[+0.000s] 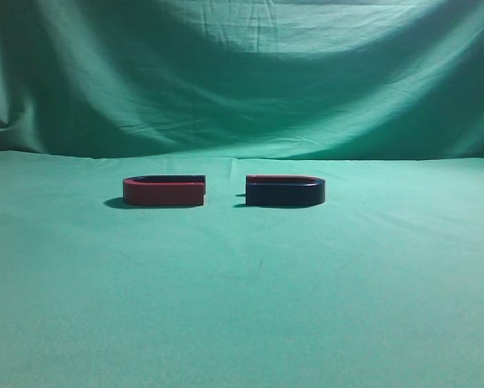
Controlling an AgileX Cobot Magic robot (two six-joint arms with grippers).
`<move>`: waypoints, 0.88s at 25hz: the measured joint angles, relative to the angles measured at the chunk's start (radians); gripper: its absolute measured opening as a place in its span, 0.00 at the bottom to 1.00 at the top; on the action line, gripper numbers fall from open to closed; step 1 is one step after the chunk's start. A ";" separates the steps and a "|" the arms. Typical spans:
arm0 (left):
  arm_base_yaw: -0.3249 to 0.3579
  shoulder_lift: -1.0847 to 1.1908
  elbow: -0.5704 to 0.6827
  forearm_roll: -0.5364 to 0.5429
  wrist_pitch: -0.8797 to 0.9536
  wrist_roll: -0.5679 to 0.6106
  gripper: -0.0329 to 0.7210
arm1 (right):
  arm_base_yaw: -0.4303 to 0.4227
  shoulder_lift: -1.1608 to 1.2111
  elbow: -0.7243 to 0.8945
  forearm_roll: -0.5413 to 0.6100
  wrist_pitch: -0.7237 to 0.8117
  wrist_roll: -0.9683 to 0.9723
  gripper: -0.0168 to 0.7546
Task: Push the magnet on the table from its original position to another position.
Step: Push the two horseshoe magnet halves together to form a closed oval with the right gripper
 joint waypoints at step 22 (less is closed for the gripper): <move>0.000 0.000 0.000 0.000 0.000 0.000 0.54 | 0.000 0.138 -0.235 -0.017 -0.295 0.048 0.02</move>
